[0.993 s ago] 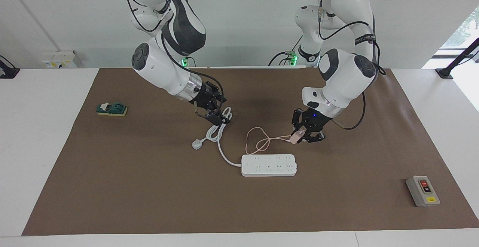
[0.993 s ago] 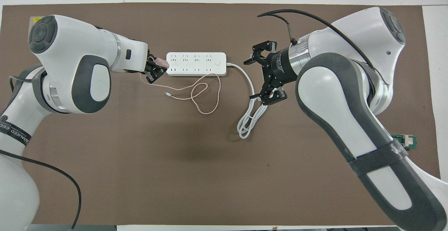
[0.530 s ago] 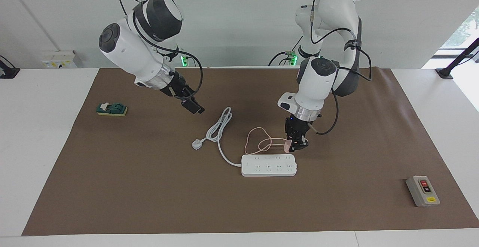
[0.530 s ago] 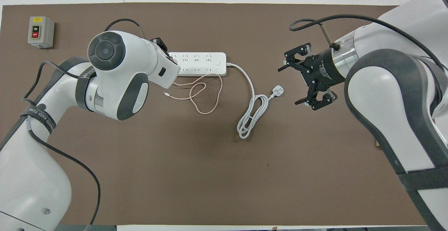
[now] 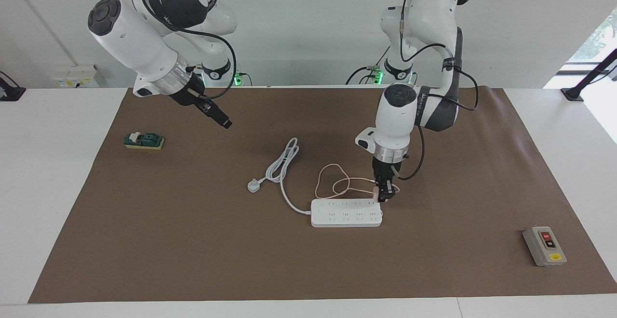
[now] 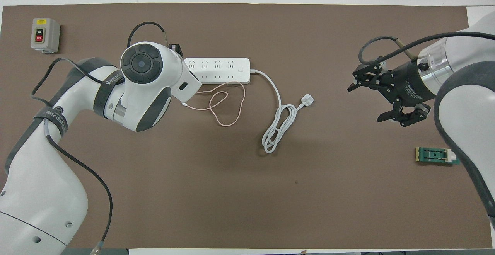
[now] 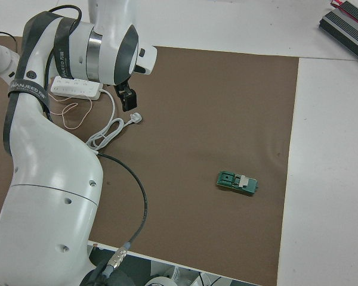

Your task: Plug charger into power strip

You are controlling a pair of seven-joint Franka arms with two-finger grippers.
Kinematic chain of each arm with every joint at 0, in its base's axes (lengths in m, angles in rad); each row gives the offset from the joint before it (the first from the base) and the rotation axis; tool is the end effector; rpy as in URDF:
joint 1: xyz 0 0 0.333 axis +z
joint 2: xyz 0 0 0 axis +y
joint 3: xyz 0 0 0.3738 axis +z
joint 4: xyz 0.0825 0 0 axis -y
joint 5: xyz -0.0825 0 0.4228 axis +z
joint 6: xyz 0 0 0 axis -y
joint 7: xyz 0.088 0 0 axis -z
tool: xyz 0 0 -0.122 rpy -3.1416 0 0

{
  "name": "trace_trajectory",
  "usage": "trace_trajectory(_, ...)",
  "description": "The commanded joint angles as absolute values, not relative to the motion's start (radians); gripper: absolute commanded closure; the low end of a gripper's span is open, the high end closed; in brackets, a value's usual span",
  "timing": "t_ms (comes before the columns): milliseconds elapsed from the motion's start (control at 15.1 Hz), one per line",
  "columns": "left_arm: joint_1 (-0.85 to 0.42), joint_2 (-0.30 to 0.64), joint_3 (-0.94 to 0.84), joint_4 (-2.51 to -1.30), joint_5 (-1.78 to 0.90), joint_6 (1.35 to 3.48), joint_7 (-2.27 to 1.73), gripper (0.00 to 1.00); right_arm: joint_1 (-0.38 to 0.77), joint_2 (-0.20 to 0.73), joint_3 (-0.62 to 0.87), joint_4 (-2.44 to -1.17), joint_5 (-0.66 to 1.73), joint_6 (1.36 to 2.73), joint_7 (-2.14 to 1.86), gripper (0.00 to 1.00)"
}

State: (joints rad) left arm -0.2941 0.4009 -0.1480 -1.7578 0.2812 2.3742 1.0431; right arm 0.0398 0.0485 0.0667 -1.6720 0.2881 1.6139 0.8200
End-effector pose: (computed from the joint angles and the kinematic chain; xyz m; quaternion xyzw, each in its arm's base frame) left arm 0.6686 -0.2974 0.3819 -0.6728 0.7271 -0.0819 0.1091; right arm 0.5992 0.0969 0.5952 -0.9210 0.3579 0.1117 0.1057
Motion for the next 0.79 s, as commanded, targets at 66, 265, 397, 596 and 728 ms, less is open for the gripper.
trace_trajectory(66, -0.299, 0.436, -0.144, -1.741, 0.314, 2.422, 1.045, 1.00, 0.006, 0.000, 0.078, -1.683, 0.184, 1.572, 0.616, 0.00)
trace_trajectory(265, -0.298, 0.457, -0.147, -1.721, 0.292, 2.413, 1.042, 1.00, -0.035, -0.024, 0.078, -1.681, 0.164, 1.551, 0.418, 0.00)
trace_trajectory(397, -0.301, 0.457, -0.149, -1.727, 0.229, 2.410, 1.035, 1.00, -0.049, -0.057, 0.078, -1.683, 0.141, 1.540, 0.274, 0.00)
trace_trajectory(596, -0.299, 0.459, -0.149, -1.724, 0.204, 2.410, 1.020, 1.00, -0.049, -0.101, 0.080, -1.683, 0.049, 1.526, 0.082, 0.00)
trace_trajectory(728, -0.301, 0.459, -0.150, -1.727, 0.195, 2.410, 1.020, 1.00, -0.051, -0.129, 0.080, -1.684, -0.017, 1.517, -0.045, 0.00)
